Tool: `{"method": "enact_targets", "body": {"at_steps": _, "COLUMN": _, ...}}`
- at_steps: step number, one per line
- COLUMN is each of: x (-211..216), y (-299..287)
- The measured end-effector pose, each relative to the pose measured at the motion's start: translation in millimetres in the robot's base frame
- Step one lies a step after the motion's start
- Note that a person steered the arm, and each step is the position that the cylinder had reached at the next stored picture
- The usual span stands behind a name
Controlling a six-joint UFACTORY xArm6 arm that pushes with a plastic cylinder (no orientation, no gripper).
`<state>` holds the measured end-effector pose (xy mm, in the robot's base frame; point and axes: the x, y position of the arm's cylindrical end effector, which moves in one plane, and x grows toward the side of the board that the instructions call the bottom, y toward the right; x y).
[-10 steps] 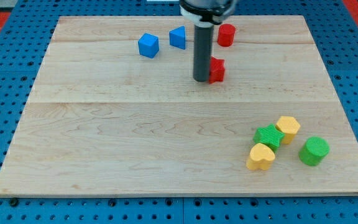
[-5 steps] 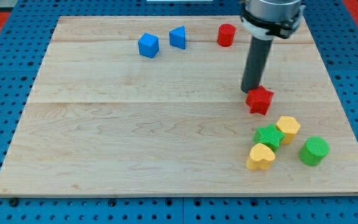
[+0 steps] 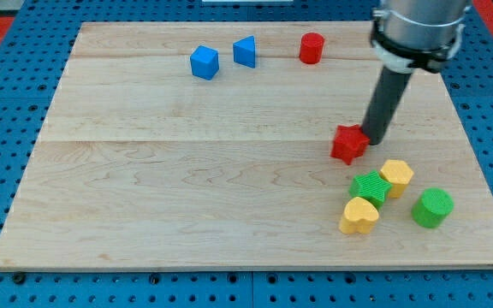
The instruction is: Move the red star into the green star
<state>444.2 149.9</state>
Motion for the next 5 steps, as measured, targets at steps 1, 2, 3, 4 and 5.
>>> {"method": "enact_targets", "body": {"at_steps": 1, "x": -12.4, "y": -3.0}}
{"method": "enact_targets", "body": {"at_steps": 2, "x": -27.1, "y": -39.9}}
{"method": "enact_targets", "body": {"at_steps": 3, "x": -16.8, "y": -73.8}}
{"method": "enact_targets", "body": {"at_steps": 4, "x": 5.1, "y": -65.3}}
{"method": "enact_targets", "body": {"at_steps": 5, "x": 19.1, "y": -53.8}}
